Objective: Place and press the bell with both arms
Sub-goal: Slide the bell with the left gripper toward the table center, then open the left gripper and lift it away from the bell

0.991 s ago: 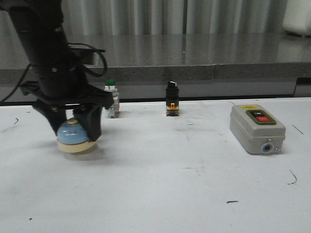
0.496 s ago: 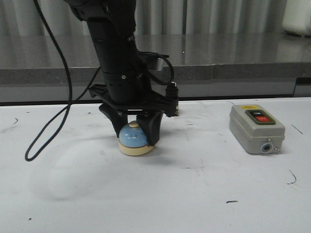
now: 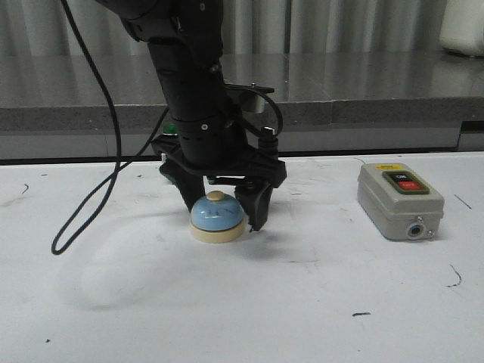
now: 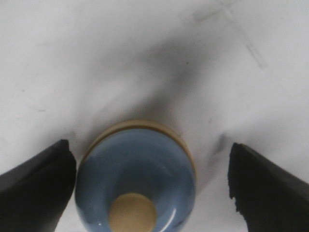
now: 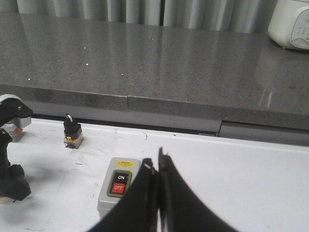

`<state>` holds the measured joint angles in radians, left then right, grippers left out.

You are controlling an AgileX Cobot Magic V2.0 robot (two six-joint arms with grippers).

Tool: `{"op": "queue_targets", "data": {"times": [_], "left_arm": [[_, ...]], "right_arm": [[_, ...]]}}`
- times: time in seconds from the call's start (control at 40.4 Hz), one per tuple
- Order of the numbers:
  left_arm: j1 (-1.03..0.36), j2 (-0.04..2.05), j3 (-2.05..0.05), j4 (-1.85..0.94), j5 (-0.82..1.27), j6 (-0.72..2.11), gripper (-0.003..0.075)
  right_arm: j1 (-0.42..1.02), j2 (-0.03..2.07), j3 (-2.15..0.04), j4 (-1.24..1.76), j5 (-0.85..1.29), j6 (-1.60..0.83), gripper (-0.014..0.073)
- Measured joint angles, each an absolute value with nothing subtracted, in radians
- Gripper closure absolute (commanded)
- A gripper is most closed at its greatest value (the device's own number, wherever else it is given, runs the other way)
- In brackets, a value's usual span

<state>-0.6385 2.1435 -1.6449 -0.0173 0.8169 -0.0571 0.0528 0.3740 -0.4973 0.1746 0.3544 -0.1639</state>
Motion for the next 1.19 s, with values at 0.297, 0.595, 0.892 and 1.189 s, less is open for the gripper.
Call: {"op": "queue_targets", "data": {"times": [0.297,0.595,0.892,1.189], "left_arm": [[-0.601,1.959,-1.623,0.008,0.821,-0.055,0.0347],[-0.397,1.703,-1.348,0.018,0.83,-0.055,0.074],[-0.241,1.332,-0.951,0.0,0.699,-0.055,0.074],[-0.22,0.793,-0.58,0.0,0.452,-0.055,0.074]], "right_arm": [[0.053,0.374,-0.497,0.175,0.354,-0.164,0.0655],[0.053,0.374,-0.497,0.175,0.354,-0.164,0.0655],[0.053,0.374,-0.497,0.175,0.354,-0.164,0.0655],[0.053,0.374,-0.497,0.175,0.357,-0.164,0.0655]]}}
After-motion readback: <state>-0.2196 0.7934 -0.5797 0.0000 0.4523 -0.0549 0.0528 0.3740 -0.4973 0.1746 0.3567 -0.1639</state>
